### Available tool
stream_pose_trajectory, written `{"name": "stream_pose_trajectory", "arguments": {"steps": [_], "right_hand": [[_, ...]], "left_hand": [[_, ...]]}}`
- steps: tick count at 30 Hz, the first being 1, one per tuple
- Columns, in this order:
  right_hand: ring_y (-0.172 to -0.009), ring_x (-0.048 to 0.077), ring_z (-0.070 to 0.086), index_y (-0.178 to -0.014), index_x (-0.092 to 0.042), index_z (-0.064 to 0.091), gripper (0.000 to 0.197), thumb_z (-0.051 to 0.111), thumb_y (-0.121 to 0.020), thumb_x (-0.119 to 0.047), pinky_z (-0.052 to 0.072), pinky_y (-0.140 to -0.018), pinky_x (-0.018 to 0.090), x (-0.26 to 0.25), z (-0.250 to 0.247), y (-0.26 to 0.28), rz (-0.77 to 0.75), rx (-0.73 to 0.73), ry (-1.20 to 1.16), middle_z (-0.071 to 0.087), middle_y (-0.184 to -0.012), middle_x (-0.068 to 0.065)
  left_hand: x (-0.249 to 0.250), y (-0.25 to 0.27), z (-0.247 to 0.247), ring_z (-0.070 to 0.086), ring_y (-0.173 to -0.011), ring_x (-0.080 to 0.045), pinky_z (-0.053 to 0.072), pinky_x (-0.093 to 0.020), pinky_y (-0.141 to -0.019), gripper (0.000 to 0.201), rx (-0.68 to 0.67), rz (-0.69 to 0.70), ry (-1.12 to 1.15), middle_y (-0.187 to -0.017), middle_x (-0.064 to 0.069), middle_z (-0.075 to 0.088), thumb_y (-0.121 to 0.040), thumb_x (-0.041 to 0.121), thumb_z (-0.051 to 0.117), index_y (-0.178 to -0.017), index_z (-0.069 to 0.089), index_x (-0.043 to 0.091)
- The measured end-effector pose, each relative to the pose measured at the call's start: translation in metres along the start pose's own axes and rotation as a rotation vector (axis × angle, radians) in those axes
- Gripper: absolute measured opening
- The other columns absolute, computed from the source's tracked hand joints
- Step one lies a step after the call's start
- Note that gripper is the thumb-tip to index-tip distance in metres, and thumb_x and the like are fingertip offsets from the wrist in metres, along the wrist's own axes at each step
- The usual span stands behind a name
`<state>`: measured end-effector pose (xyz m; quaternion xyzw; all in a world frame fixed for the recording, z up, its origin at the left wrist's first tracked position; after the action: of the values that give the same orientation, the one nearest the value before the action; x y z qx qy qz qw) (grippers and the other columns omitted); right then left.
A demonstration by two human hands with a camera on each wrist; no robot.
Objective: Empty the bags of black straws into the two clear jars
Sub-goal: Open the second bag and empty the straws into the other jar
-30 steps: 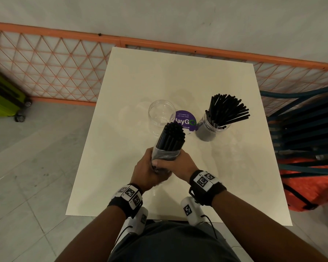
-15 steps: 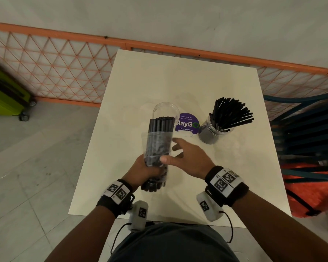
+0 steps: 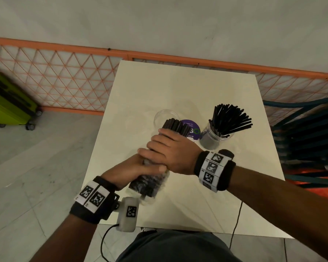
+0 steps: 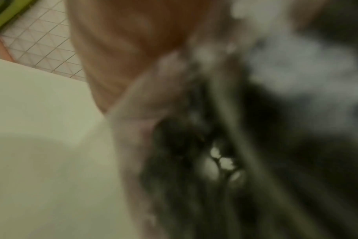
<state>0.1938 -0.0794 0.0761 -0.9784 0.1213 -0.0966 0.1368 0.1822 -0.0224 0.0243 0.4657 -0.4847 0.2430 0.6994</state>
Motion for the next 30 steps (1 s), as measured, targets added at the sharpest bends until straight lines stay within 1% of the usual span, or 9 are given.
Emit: {"name": "stream_pose_trajectory", "arguments": {"steps": [4, 6, 9, 12, 15, 18, 21, 25, 30], "right_hand": [[-0.098, 0.028, 0.063, -0.111, -0.013, 0.067, 0.031, 0.061, -0.087, -0.030, 0.045, -0.096, 0.044, 0.037, -0.014, -0.007, 0.203, 0.195, -0.106, 0.069, -0.105, 0.007], [-0.096, 0.026, 0.063, -0.110, -0.011, 0.065, 0.038, 0.068, -0.081, -0.035, 0.047, -0.095, 0.039, 0.061, -0.020, -0.004, 0.374, 0.307, -0.181, 0.070, -0.104, 0.008], [-0.097, 0.018, 0.056, -0.115, -0.005, 0.059, 0.053, 0.064, -0.077, -0.041, 0.044, -0.092, 0.028, 0.091, -0.023, -0.001, 0.601, 0.392, -0.329, 0.068, -0.106, 0.010], [-0.081, 0.009, 0.054, -0.109, -0.004, 0.061, 0.052, 0.066, -0.071, -0.040, 0.046, -0.077, 0.012, 0.132, -0.009, 0.011, 1.031, 0.390, -0.595, 0.067, -0.100, 0.001], [-0.054, 0.018, 0.065, -0.076, -0.011, 0.066, 0.011, 0.071, -0.076, -0.021, 0.061, -0.060, 0.034, 0.155, 0.003, 0.025, 1.348, 0.483, -0.955, 0.069, -0.068, 0.004], [-0.052, 0.009, 0.062, -0.063, -0.026, 0.057, 0.029, 0.072, -0.081, -0.010, 0.057, -0.061, 0.032, 0.169, -0.006, 0.029, 1.364, 0.670, -0.985, 0.062, -0.059, -0.010], [-0.076, 0.006, 0.069, -0.085, -0.025, 0.064, 0.020, 0.079, -0.073, -0.019, 0.059, -0.079, 0.036, 0.178, 0.016, 0.034, 1.409, 0.736, -1.061, 0.070, -0.080, -0.011], [-0.092, 0.015, 0.070, -0.108, -0.015, 0.064, 0.056, 0.080, -0.060, -0.039, 0.057, -0.087, 0.042, 0.177, 0.051, 0.042, 1.519, 0.705, -1.119, 0.073, -0.100, -0.002], [-0.099, 0.009, 0.068, -0.120, -0.015, 0.060, 0.065, 0.089, -0.062, -0.025, 0.054, -0.095, 0.035, 0.168, 0.073, 0.051, 1.536, 0.765, -1.254, 0.071, -0.111, -0.004]], "left_hand": [[0.029, 0.009, -0.013, 0.070, -0.107, -0.024, 0.054, -0.033, -0.090, 0.078, 0.000, -0.015, 0.328, -0.112, -0.012, 0.075, -0.058, 0.072, 0.078, -0.108, 0.075, 0.012], [0.045, 0.011, -0.023, 0.069, -0.113, -0.022, 0.055, -0.034, -0.095, 0.082, 0.034, -0.007, 0.442, -0.118, -0.011, 0.074, -0.066, 0.082, 0.059, -0.107, 0.077, 0.014], [0.078, -0.002, -0.038, 0.064, -0.122, -0.018, 0.042, -0.040, -0.111, 0.076, 0.127, 0.094, 0.374, -0.125, -0.002, 0.071, -0.086, 0.076, 0.024, -0.114, 0.071, 0.022], [0.100, -0.023, -0.050, 0.061, -0.113, -0.016, 0.043, -0.039, -0.095, 0.077, 0.250, 0.131, 0.193, -0.120, 0.007, 0.072, -0.088, 0.077, 0.015, -0.117, 0.070, 0.032], [0.116, -0.042, -0.053, 0.057, -0.101, -0.014, 0.038, -0.035, -0.081, 0.086, 0.331, 0.108, -0.017, -0.129, 0.009, 0.066, -0.084, 0.080, 0.011, -0.133, 0.061, 0.029], [0.134, -0.054, -0.050, 0.058, -0.100, -0.007, 0.041, -0.030, -0.085, 0.064, 0.408, 0.166, -0.187, -0.133, 0.005, 0.062, -0.099, 0.063, 0.020, -0.134, 0.059, 0.027], [0.135, -0.065, -0.057, 0.055, -0.091, 0.002, 0.040, -0.020, -0.078, 0.055, 0.454, 0.171, -0.231, -0.123, 0.005, 0.062, -0.101, 0.056, 0.026, -0.129, 0.062, 0.025], [0.113, -0.080, -0.070, 0.061, -0.098, -0.010, 0.046, -0.037, -0.091, 0.059, 0.455, 0.071, -0.247, -0.131, 0.004, 0.062, -0.098, 0.064, 0.027, -0.130, 0.059, 0.025], [0.093, -0.078, -0.087, 0.065, -0.096, -0.015, 0.048, -0.034, -0.082, 0.053, 0.512, 0.061, -0.217, -0.124, 0.001, 0.065, -0.097, 0.062, 0.036, -0.129, 0.060, 0.026]]}}
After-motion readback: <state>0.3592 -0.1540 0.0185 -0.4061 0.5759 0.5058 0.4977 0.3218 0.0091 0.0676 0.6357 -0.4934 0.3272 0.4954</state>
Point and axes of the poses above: each hand's wrist, its own y-axis away from the middle knuckle, its own z-axis out of the palm, x = y × z, the point moved 9 cm from there along -y, towards the middle knuckle
